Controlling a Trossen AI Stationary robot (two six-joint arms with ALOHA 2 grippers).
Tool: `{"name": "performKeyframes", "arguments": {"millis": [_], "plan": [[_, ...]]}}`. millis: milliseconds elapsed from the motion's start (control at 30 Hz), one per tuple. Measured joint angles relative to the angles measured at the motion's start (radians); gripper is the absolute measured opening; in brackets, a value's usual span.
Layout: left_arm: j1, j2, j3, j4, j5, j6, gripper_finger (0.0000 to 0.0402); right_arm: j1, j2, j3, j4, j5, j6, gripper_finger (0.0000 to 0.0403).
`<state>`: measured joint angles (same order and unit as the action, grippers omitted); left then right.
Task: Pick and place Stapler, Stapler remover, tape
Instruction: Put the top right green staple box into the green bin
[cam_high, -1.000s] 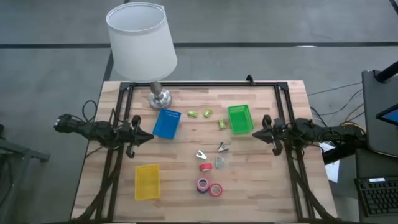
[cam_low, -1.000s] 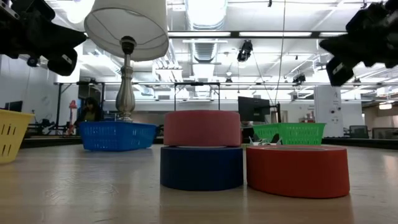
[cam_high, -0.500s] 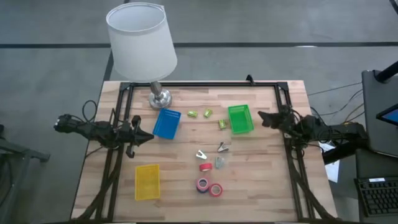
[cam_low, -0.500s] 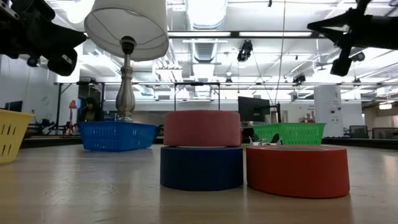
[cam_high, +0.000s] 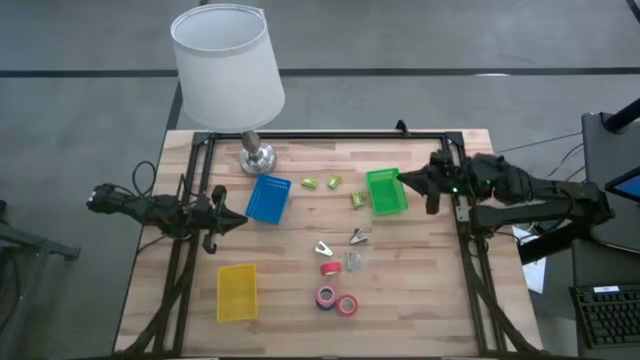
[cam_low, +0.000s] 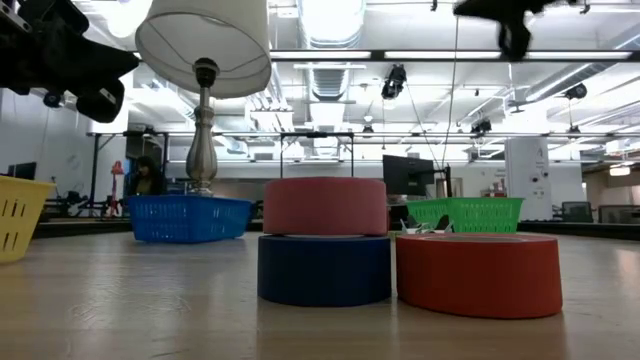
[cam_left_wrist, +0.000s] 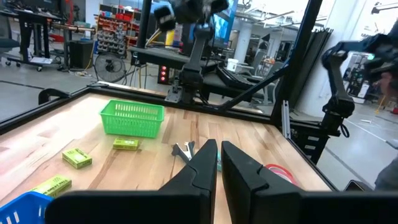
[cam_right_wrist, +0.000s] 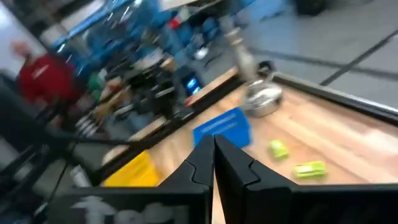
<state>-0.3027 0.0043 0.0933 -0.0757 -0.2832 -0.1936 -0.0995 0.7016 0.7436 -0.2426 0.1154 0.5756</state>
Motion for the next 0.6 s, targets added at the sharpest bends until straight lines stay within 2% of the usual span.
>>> {"name": "performKeyframes", "arguments": {"millis": [167, 267, 400, 600], "plan": [[0.0, 0.0, 0.0, 0.0, 0.0, 0.0, 0.0026, -0.079, 0.25, 0.199, -0.192, -0.102, -0.014, 0.0012], [0.0, 0.0, 0.0, -0.001, 0.0, 0.0, 0.0026, -0.141, 0.406, 0.306, -0.261, -0.202, 0.002, 0.0035], [0.0, 0.0, 0.0, -0.001, 0.0, 0.0, 0.0026, -0.205, 0.611, 0.44, -0.356, -0.243, 0.031, 0.0089], [0.0, 0.0, 0.0, -0.001, 0.0, 0.0, 0.0026, -0.257, 0.877, 0.674, -0.485, -0.244, -0.041, 0.0191]]}}
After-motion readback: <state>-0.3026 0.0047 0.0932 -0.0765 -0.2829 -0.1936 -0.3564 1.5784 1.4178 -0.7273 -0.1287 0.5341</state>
